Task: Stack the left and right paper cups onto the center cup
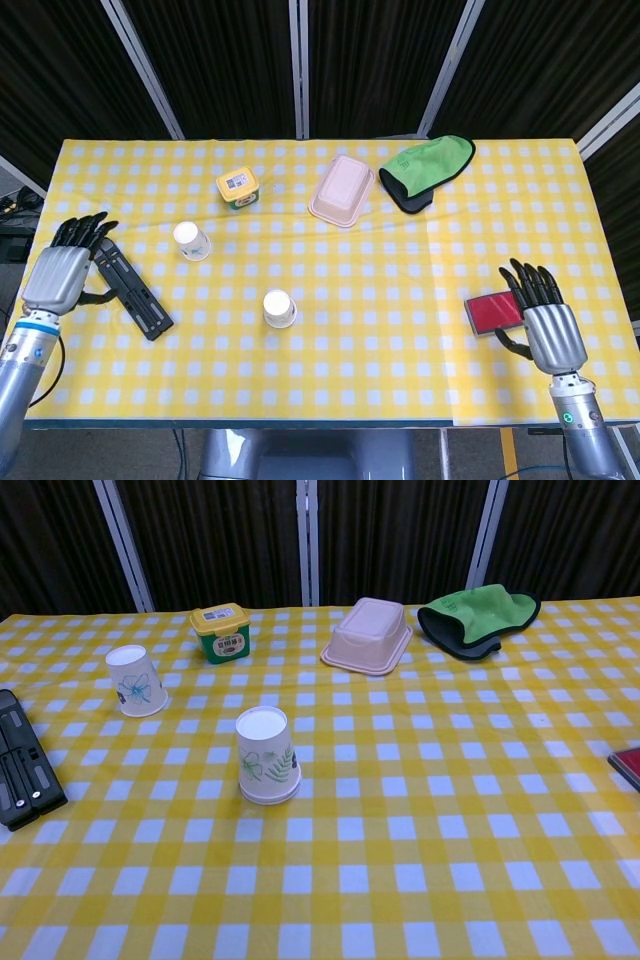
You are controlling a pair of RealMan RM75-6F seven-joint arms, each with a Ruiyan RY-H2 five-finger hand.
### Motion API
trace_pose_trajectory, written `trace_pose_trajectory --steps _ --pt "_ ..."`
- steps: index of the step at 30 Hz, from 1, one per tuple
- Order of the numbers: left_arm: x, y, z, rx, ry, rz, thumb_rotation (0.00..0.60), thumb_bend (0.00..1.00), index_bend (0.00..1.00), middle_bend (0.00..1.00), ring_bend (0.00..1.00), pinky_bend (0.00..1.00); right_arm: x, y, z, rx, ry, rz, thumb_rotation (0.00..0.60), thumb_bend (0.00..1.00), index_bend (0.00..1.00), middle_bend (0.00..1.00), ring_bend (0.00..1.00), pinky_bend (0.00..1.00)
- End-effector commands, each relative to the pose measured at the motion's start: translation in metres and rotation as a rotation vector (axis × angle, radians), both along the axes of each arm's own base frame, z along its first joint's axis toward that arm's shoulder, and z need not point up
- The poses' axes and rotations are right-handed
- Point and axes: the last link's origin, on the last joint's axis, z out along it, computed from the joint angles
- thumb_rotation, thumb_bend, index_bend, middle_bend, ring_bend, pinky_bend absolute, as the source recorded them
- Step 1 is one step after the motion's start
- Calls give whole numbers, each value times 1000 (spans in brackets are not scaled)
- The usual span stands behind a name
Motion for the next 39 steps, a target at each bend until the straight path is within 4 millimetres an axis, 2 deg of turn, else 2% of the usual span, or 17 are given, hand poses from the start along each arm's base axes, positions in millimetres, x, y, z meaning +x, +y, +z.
trace_pose_trajectory --steps 1,9,18,21,33,39 --pt "27 48 -6 -73 58 11 600 191 175 0 0 0 -2 -2 9 -5 -30 -1 600 117 30 0 0 0" --pt "46 105 -24 -146 101 81 600 196 188 0 0 0 -7 -5 17 -6 -77 -21 600 117 35 0 0 0" --pt "50 135 -42 -204 140 139 600 210 243 0 0 0 -10 -7 21 -17 -87 -30 600 117 36 0 0 0" --pt "51 140 -52 -227 163 149 600 210 273 0 0 0 -11 -7 21 -19 -88 -35 600 117 36 0 0 0" --pt "51 149 -80 -264 194 162 600 220 290 0 0 0 -12 -7 23 -30 -90 -40 600 117 36 0 0 0" --pt "50 152 -88 -273 208 167 600 272 291 0 0 0 -12 -7 25 -32 -100 -37 600 117 36 0 0 0"
